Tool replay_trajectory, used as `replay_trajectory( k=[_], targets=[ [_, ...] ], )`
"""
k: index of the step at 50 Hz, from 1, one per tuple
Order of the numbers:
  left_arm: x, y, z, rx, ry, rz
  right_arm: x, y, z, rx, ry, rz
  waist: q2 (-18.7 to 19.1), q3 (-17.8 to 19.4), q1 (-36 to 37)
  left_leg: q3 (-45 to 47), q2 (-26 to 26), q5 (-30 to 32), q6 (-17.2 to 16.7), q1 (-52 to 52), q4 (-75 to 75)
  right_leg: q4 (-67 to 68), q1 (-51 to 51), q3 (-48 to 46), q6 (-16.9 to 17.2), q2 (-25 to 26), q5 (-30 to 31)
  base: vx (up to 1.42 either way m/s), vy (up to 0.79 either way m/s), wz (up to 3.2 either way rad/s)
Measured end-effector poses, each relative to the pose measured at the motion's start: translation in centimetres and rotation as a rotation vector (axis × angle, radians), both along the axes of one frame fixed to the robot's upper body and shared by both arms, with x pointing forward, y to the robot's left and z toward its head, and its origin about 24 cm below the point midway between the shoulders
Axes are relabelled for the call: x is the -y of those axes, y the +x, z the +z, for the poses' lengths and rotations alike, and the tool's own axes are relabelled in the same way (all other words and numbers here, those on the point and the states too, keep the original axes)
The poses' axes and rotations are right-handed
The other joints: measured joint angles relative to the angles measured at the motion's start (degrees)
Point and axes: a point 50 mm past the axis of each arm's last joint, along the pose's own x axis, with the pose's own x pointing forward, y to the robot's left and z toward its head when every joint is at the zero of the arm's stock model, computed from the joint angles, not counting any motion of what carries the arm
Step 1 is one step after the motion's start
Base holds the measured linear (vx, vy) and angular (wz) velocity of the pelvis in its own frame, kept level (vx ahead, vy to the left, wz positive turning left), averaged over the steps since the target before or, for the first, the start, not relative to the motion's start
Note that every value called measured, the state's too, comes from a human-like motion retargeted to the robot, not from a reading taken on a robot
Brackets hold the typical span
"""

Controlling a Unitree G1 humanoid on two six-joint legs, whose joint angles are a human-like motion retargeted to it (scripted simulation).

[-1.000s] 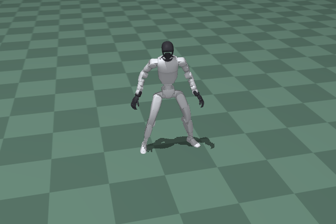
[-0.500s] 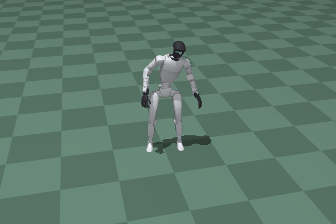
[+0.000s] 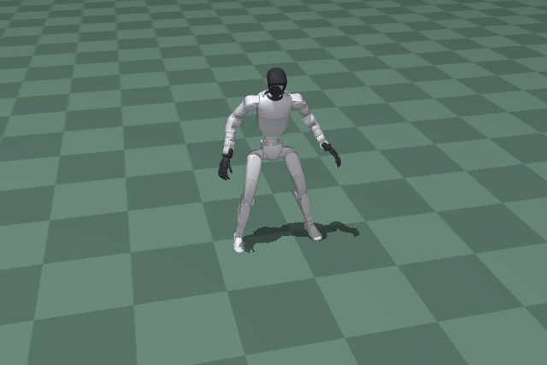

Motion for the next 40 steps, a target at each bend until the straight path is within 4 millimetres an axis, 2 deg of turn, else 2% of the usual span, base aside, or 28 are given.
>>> replay_trajectory(
  k=[3, 7, 10, 12, 15, 16, 19, 22, 24, 29, 32, 37, 38, 40],
  targets=[
    [3.6, -0.4, -2.1, -0.126, -0.035, -0.233, 2.0, -0.9, 0.3, 0.011, 0.012, -0.115, 1.3, -1.3, -1.6, -0.1, -4.9, -2.1, 0.5, -1.0, 2.4, -1.7, -0.4, 0.2, 1.6, -0.4, 1.5, 0.00, -0.22, -0.03],
    [7.5, -0.5, -3.7, -0.235, -0.001, -0.490, 4.1, -2.2, 0.4, 0.034, 0.026, -0.288, 3.6, -2.4, -1.8, 1.3, -11.1, -5.9, 1.8, -2.5, 5.5, -3.6, -0.4, 0.7, 2.5, -0.2, 2.6, 0.01, -0.15, -0.16],
    [9.8, -0.3, -4.4, -0.230, -0.005, -0.511, 4.9, -2.8, 0.2, 0.037, 0.028, -0.390, 5.7, -2.5, -1.3, 4.4, -14.4, -8.4, 3.8, -3.3, 6.6, -4.0, -0.5, 1.2, 2.7, 0.7, 3.0, 0.00, -0.10, -0.18],
    [11.2, 0.4, -4.8, -0.227, -0.034, -0.525, 5.3, -2.8, 0.0, 0.017, 0.035, -0.454, 6.4, -2.8, -0.5, 7.4, -16.6, -9.3, 6.8, -4.2, 6.2, -4.7, -1.3, 1.5, 4.3, 0.4, 4.3, -0.01, -0.03, -0.06],
    [12.3, 1.2, -4.9, -0.209, -0.062, -0.521, 5.2, -2.6, -0.4, -0.007, 0.041, -0.470, 7.3, -2.9, 0.1, 7.8, -18.0, -9.1, 10.9, -6.1, 8.2, -4.6, -1.8, 1.6, 4.7, 0.2, 4.6, 0.00, 0.00, 0.00],
    [12.3, 1.2, -4.9, -0.213, -0.064, -0.530, 4.9, -2.5, -0.6, -0.022, 0.043, -0.458, 7.4, -3.0, 0.1, 6.9, -18.0, -8.7, 11.1, -6.7, 9.4, -4.5, -1.8, 1.5, 4.7, 0.0, 4.6, 0.00, 0.00, 0.00],
    [11.6, 0.6, -5.0, -0.241, -0.056, -0.546, 3.9, -2.6, -1.5, -0.082, 0.041, -0.394, 7.0, -3.6, 0.2, 1.3, -18.4, -7.8, 9.9, -7.9, 12.2, -4.0, -1.4, 1.4, 4.5, -0.7, 4.2, 0.01, 0.02, 0.03],
    [10.0, -0.7, -5.0, -0.277, -0.043, -0.513, 2.6, -2.6, -2.3, -0.143, 0.018, -0.296, 6.3, -4.5, 0.4, -6.1, -18.7, -7.8, 7.3, -7.6, 13.2, -3.6, -0.7, 1.4, 4.3, -1.5, 3.7, 0.05, 0.10, 0.02],
    [8.8, -1.7, -4.9, -0.293, -0.039, -0.461, 1.8, -2.5, -2.6, -0.169, -0.004, -0.229, 5.7, -5.1, 0.7, -7.9, -17.6, -8.0, 6.2, -6.8, 13.1, -3.4, -0.3, 1.7, 4.1, -2.1, 3.4, 0.05, 0.16, -0.06],
    [5.5, -3.1, -4.2, -0.286, -0.026, -0.297, 0.9, -0.7, -2.2, -0.156, -0.050, -0.102, 3.9, -5.6, 1.5, 0.4, -9.6, -8.6, 6.3, -4.2, 11.0, -2.8, -0.3, 2.6, 3.6, -4.2, 2.9, 0.03, 0.24, -0.12],
    [3.5, -3.5, -3.3, -0.270, -0.002, -0.234, 0.5, 0.7, -1.4, -0.104, -0.051, -0.074, 2.3, -5.0, 2.0, 3.6, -4.5, -7.6, 4.5, -2.4, 9.1, -2.3, -0.6, 3.7, 3.6, -5.4, 2.7, 0.00, 0.34, -0.28],
    [0.2, -3.8, -0.9, -0.310, 0.084, -0.353, 0.4, 1.5, -0.6, -0.005, 0.005, -0.133, -0.2, -4.2, 3.3, 1.7, 3.2, 0.5, 0.6, -1.6, 7.8, -2.4, -0.8, 4.8, 3.7, -7.2, 3.6, -0.05, 0.46, -0.22],
    [-0.4, -3.6, -0.3, -0.321, 0.106, -0.396, 0.5, 1.3, -0.5, 0.009, 0.025, -0.154, -0.8, -3.8, 3.9, -0.6, 3.7, 0.8, 0.0, -1.7, 8.2, -2.8, -0.8, 5.1, 4.1, -7.9, 4.1, -0.10, 0.58, -0.23],
    [-1.5, -3.1, 1.0, -0.326, 0.151, -0.463, 0.7, 0.9, -0.5, 0.030, 0.066, -0.202, -2.4, -2.8, 5.3, -6.3, 2.9, -2.7, -1.2, -2.5, 10.5, -3.8, -0.7, 6.2, 5.4, -9.8, 5.3, -0.12, 0.63, -0.22]
  ],
)
